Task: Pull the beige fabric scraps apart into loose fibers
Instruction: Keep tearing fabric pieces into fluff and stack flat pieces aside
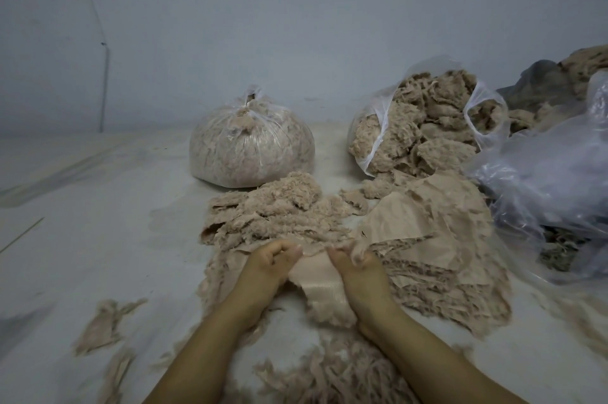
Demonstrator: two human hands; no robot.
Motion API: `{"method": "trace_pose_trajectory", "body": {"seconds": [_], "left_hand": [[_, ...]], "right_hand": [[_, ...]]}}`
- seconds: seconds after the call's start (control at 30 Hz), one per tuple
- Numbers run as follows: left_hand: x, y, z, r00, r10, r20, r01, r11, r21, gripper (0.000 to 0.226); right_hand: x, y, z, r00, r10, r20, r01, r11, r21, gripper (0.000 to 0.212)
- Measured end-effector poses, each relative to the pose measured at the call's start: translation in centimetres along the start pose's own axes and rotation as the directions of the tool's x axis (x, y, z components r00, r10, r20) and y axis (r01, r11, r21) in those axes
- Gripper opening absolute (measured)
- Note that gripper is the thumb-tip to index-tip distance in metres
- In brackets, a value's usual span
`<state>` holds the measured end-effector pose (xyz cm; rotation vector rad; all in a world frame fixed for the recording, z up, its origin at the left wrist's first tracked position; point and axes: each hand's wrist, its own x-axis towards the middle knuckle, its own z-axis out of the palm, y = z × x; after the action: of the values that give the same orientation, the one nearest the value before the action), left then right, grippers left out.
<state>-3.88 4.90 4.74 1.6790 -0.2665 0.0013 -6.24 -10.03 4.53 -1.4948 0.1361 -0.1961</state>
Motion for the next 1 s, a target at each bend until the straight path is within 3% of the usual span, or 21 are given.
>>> {"method": "trace_pose_trajectory", "body": {"seconds": [0.13,0.2,0.27,0.33,0.43,0.7,0.83,1.0], "left_hand": [[0.5,-0.1,-0.5,0.979,-0.033,-0.2,0.012,0.994,-0.104,0.027],[0.6,-0.3,-1.5,0.957,-0.013,-0.29,0.011,1.0,-0.006,0.034],[0.3,-0.2,-1.7,0.973,-0.027,-0.229,0.024,1.0,-0.015,0.041],[0.0,0.0,-0.6,0.993,-0.118,-0.007,0.113,0.969,-0.22,0.05],[-0.5,0.3,1.3,0.974,-0.127,0.19,0.174,0.95,-0.259,0.026],[-0.4,0.8,1.5,0.983,-0.159,0.086,0.18,0.909,-0.376,0.014],[-0.6,0.5,0.8,0.978,-0.192,0.087,0.211,0.882,-0.42,0.012],[-0.8,1.0,0.6,0.991,-0.126,0.052,0.136,0.91,-0.391,0.025]], "right_hand": [[0.2,-0.7,-0.4,0.987,-0.097,-0.126,0.106,0.992,0.065,0.026],[0.6,-1.0,-1.1,0.983,-0.108,-0.149,0.118,0.991,0.062,0.026],[0.7,-0.8,-1.1,0.987,-0.118,-0.113,0.125,0.991,0.05,0.03],[0.5,-0.5,-0.4,0.989,-0.129,-0.071,0.133,0.99,0.051,0.031],[0.2,0.0,0.3,0.98,-0.175,-0.091,0.179,0.983,0.04,0.027],[0.3,-0.2,0.0,0.959,-0.164,-0.232,0.184,0.98,0.069,0.026],[0.0,-0.2,-0.9,0.992,-0.079,-0.099,0.098,0.976,0.195,0.004],[-0.6,-0.3,-0.9,0.993,0.063,0.1,-0.084,0.972,0.221,0.018]]}}
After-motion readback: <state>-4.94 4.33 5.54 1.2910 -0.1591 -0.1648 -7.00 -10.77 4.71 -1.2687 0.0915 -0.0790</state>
